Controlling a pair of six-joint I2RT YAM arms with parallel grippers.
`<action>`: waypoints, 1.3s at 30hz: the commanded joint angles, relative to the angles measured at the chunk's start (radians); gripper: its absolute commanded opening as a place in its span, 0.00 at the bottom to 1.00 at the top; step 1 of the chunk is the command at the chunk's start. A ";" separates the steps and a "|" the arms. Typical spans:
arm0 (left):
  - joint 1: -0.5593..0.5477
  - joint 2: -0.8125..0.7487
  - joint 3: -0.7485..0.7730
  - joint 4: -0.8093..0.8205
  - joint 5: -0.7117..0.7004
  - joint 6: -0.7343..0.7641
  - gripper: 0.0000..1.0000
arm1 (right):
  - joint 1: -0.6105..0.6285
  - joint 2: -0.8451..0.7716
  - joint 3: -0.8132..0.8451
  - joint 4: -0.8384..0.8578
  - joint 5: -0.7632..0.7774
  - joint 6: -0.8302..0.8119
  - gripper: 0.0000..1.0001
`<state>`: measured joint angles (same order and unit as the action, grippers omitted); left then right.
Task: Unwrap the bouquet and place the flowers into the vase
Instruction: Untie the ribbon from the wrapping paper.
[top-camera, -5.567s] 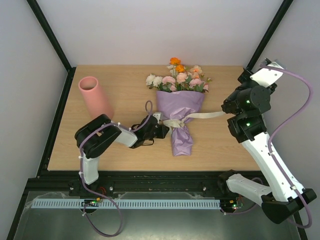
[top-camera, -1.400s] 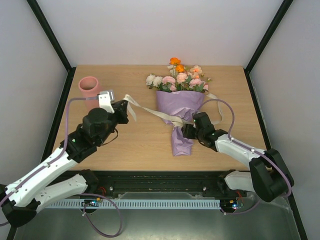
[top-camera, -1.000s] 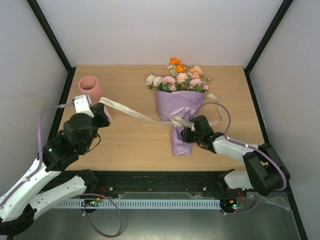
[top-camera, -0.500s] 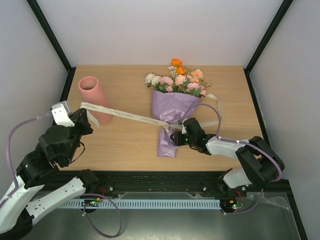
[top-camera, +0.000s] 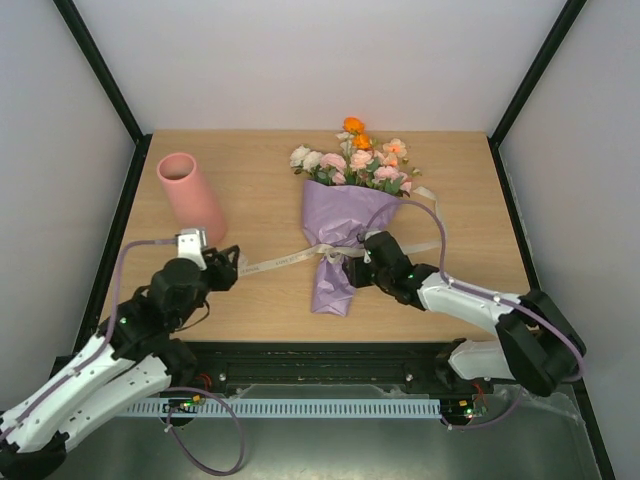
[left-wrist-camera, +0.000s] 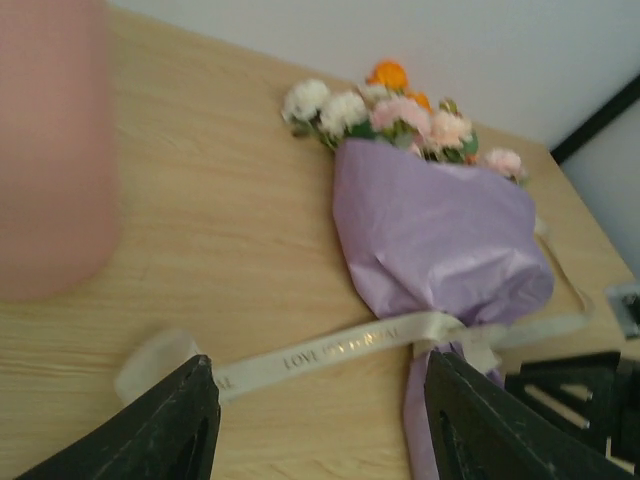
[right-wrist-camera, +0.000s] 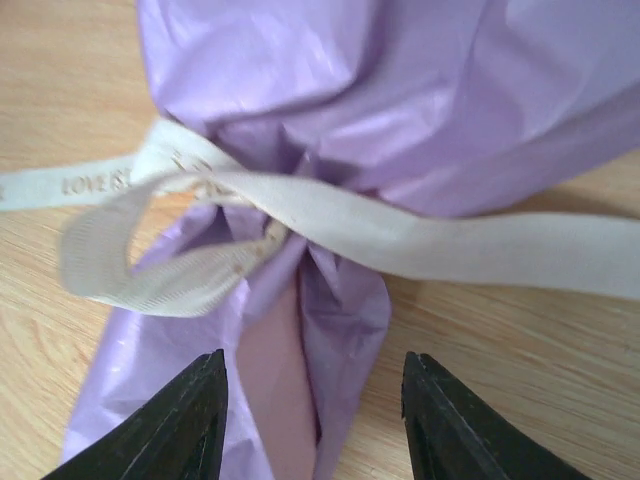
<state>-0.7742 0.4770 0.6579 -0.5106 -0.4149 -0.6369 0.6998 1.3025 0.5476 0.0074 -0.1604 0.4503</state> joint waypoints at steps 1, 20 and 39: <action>0.009 0.067 -0.073 0.199 0.174 -0.005 0.86 | 0.009 -0.076 0.042 -0.088 0.030 -0.009 0.47; 0.110 0.557 -0.443 0.948 0.710 -0.195 0.77 | 0.090 0.027 0.109 -0.036 0.151 -0.064 0.46; 0.006 0.714 -0.486 1.154 0.708 -0.249 0.67 | 0.111 0.141 0.191 -0.055 0.317 -0.070 0.37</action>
<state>-0.7597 1.1976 0.1879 0.5861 0.3103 -0.8799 0.8021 1.4406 0.7204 -0.0280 0.0937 0.3859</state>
